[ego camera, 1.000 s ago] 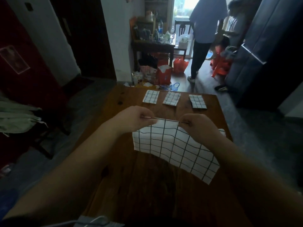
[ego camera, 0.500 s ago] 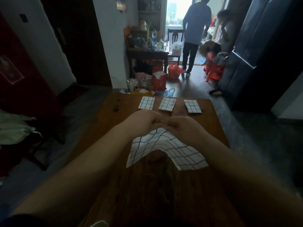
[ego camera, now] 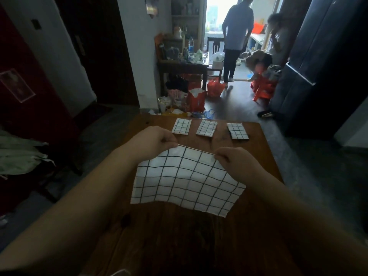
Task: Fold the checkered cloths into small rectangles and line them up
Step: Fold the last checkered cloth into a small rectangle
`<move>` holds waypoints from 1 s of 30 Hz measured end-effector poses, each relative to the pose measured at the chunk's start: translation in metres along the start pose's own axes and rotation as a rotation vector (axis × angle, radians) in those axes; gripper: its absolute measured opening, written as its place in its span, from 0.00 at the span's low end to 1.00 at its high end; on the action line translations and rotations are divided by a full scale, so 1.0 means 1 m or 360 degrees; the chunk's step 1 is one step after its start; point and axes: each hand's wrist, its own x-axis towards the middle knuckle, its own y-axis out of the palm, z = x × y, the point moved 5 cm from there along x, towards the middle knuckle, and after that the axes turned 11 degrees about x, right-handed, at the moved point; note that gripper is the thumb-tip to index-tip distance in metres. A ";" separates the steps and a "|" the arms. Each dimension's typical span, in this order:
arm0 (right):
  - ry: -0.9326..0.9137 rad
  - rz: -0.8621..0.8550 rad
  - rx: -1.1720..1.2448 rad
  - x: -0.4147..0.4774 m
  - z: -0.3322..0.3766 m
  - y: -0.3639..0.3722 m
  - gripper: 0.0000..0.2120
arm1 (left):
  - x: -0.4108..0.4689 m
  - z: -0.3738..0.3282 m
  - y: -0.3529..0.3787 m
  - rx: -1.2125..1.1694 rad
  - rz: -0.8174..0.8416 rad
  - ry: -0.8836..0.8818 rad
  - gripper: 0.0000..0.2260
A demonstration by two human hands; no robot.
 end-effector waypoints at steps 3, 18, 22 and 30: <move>-0.0016 -0.0002 -0.0004 -0.001 -0.002 -0.004 0.09 | -0.003 0.015 0.000 -0.0024 0.0009 -0.0064 0.07; 0.0011 -0.0260 -0.0190 -0.003 -0.011 -0.019 0.10 | -0.022 0.065 0.029 -0.0063 -0.0065 -0.0295 0.04; 0.0090 -0.0238 -0.0207 -0.004 -0.022 -0.027 0.07 | -0.022 0.080 0.034 -0.0086 -0.0112 -0.0418 0.05; 0.0119 -0.0073 -0.0105 -0.008 -0.038 -0.020 0.07 | -0.021 0.094 0.046 -0.0158 -0.0168 -0.0531 0.09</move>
